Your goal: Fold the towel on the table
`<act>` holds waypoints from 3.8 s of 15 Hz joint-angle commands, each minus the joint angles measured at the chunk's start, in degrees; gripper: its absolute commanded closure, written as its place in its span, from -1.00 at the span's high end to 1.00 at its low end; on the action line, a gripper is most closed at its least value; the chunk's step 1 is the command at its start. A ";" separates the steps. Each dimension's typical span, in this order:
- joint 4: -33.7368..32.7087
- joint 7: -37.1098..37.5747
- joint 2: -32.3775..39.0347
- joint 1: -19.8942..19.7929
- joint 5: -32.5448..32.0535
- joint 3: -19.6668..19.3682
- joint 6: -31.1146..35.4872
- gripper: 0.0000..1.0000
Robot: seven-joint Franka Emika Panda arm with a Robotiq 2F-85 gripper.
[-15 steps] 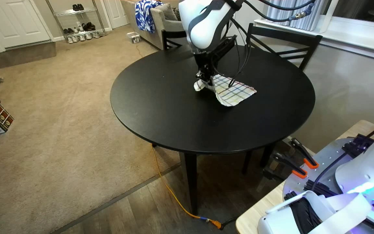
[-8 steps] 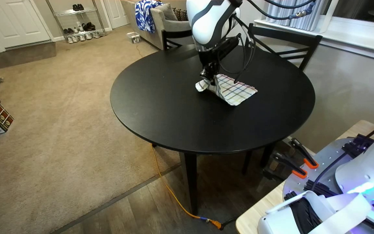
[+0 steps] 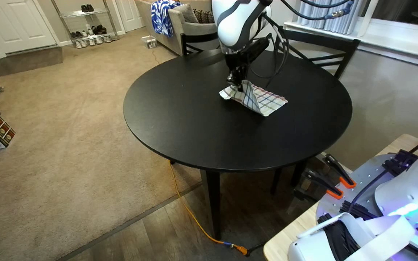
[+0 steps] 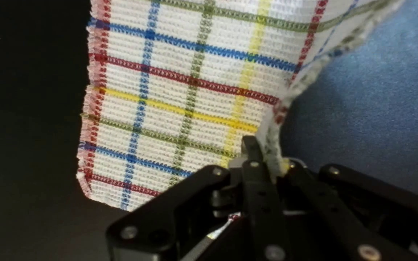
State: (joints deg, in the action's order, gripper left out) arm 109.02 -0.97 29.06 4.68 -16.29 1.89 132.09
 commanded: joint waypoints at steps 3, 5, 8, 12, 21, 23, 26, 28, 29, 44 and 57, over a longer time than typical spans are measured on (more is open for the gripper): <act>-0.72 -2.78 -0.78 -0.59 0.35 -1.00 -0.15 -0.98; -0.80 -1.40 -0.67 -0.20 -0.29 -1.84 0.10 -0.98; -0.33 -0.76 -0.39 -0.51 -0.02 -2.56 1.04 -0.98; 0.14 -0.32 -0.39 -0.82 -0.08 -3.56 2.32 -0.98; 0.27 3.65 0.27 0.37 -1.87 -5.84 3.81 -0.98; 0.22 4.78 0.63 0.42 -2.21 -6.45 4.22 -0.98; 0.78 7.07 0.87 0.72 -3.42 -7.60 5.76 -0.98; 1.03 8.00 1.29 0.81 -4.09 -8.07 6.46 -0.98; 1.15 8.46 1.58 0.81 -4.22 -8.19 6.76 -0.98; 1.81 13.66 5.34 4.33 -8.07 -11.59 11.58 -0.98; 1.86 17.57 6.40 6.13 -9.76 -13.79 12.15 -0.32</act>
State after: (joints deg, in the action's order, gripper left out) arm 109.11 13.94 36.01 9.94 -24.36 -10.82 142.27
